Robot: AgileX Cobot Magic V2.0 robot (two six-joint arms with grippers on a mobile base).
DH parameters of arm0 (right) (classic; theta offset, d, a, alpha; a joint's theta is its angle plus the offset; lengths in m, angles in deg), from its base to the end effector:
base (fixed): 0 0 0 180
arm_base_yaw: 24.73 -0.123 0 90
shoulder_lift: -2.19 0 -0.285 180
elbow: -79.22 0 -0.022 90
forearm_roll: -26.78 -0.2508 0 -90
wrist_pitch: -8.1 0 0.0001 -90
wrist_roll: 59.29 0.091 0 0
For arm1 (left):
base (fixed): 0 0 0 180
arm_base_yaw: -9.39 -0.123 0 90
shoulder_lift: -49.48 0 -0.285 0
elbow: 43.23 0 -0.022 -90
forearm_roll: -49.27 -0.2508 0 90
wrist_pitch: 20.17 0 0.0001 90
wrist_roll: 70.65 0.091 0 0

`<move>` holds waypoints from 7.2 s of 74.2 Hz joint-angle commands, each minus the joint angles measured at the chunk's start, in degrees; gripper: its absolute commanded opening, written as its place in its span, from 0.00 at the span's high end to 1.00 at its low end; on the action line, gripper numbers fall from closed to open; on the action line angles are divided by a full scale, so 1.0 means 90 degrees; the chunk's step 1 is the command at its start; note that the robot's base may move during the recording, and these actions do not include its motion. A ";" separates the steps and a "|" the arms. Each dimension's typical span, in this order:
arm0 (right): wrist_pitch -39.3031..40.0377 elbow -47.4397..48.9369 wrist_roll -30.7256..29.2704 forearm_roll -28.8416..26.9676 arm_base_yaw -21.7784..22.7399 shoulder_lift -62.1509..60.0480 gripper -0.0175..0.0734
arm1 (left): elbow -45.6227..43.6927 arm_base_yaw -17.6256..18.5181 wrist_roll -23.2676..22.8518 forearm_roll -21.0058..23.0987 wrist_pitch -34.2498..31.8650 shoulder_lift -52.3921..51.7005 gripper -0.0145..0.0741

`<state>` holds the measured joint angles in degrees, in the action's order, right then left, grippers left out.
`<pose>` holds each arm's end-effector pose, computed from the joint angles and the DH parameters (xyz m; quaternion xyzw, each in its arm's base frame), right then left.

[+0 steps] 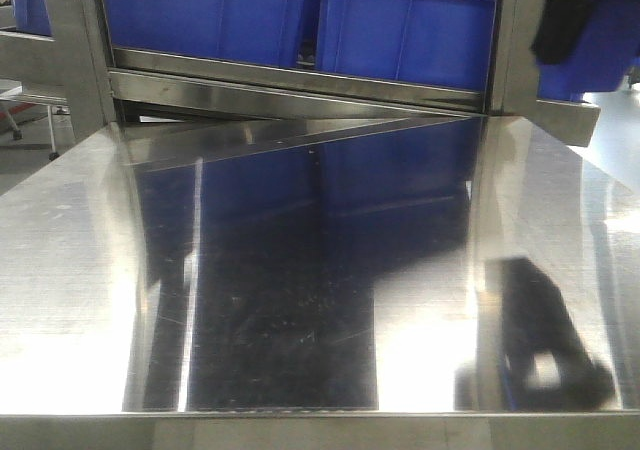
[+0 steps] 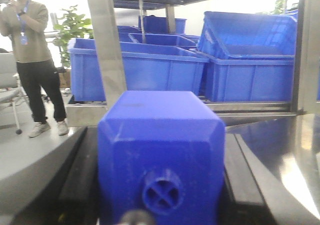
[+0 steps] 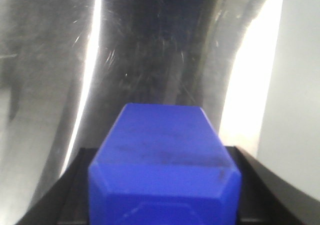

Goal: Pick and sort blue part to right shelf

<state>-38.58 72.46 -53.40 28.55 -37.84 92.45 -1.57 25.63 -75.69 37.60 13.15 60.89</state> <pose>0.2992 0.0676 0.3258 -0.0664 0.9478 0.0376 0.3095 0.0010 0.0103 0.3541 0.0838 0.6760 -0.0355 0.7313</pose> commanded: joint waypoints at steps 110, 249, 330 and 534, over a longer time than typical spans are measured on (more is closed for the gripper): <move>0.1604 -0.3626 -0.0004 0.0271 0.0002 -0.8797 0.57 | -0.0024 0.0005 -0.0164 -0.0069 -0.0134 -0.0566 0.50; 0.1599 -0.3626 -0.0004 0.0271 0.0002 -0.8797 0.57 | -0.0024 -0.0005 -0.0164 -0.0066 -0.0134 -0.0494 0.50; 0.1606 -0.3626 -0.0004 0.0271 0.0007 -0.8797 0.57 | -0.0024 -0.0005 -0.0164 -0.0066 -0.0134 -0.0494 0.50; 0.1604 -0.3626 -0.0004 0.0271 0.0000 -0.8797 0.57 | -0.0024 -0.0005 -0.0164 -0.0007 -0.0134 -0.0494 0.50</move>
<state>-29.59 38.27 -53.40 30.45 -37.95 12.24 -0.39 25.55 -76.69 37.69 17.40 56.92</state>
